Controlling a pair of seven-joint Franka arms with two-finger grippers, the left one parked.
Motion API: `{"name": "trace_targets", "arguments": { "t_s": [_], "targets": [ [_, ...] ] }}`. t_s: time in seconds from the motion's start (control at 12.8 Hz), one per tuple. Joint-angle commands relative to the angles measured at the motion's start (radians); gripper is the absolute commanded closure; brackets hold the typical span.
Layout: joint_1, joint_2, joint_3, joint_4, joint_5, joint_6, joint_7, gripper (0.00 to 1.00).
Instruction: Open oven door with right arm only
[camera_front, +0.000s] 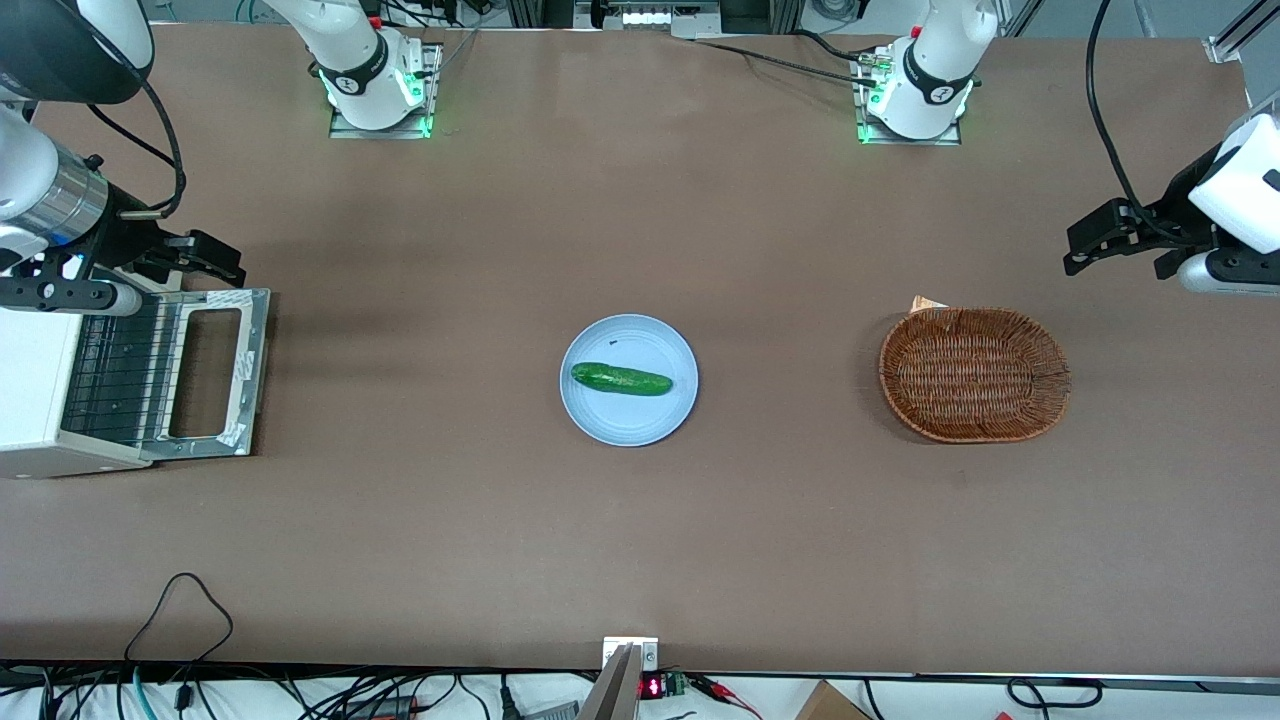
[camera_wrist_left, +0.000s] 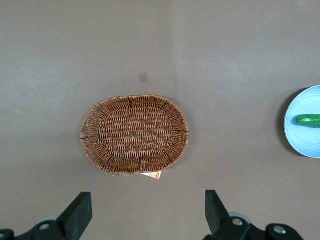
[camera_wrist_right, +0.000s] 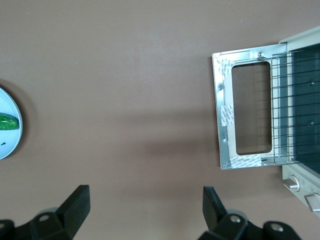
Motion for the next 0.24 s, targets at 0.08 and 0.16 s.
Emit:
{"name": "trace_targets", "arguments": {
  "t_s": [0.08, 0.16],
  "targets": [
    [0.002, 0.000, -0.001, 0.011, 0.009, -0.010, 0.003, 0.00],
    [0.001, 0.000, -0.001, 0.013, 0.009, -0.010, 0.000, 0.00]
  ]
}}
